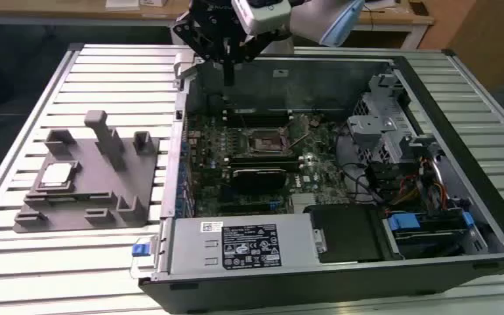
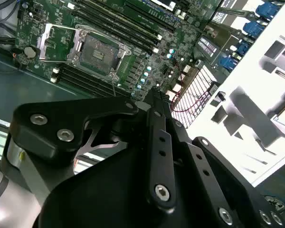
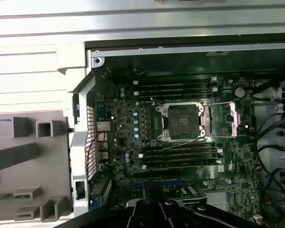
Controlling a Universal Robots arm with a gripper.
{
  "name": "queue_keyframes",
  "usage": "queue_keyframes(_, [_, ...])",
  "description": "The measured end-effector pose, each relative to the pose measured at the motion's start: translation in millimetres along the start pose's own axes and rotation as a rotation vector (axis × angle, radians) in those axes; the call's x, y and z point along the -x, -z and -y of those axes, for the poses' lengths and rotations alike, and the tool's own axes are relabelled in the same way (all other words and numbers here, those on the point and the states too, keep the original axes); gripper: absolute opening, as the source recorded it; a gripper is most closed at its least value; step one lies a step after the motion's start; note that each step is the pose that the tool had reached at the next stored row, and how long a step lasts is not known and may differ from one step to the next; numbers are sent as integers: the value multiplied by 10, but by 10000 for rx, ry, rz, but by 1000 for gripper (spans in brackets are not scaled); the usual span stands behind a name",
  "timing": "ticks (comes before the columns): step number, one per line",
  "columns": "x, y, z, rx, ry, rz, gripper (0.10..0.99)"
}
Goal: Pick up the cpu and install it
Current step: 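Reach for the cpu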
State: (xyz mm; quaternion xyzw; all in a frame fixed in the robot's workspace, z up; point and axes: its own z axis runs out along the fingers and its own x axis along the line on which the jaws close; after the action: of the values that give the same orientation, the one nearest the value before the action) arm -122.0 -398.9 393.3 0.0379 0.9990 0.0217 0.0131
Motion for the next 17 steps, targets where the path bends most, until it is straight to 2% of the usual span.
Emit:
queue_keyframes(8, [-12,0,1,0,-1,0,106])
queue_keyframes(17, [-80,2,6,0,1,0,106])
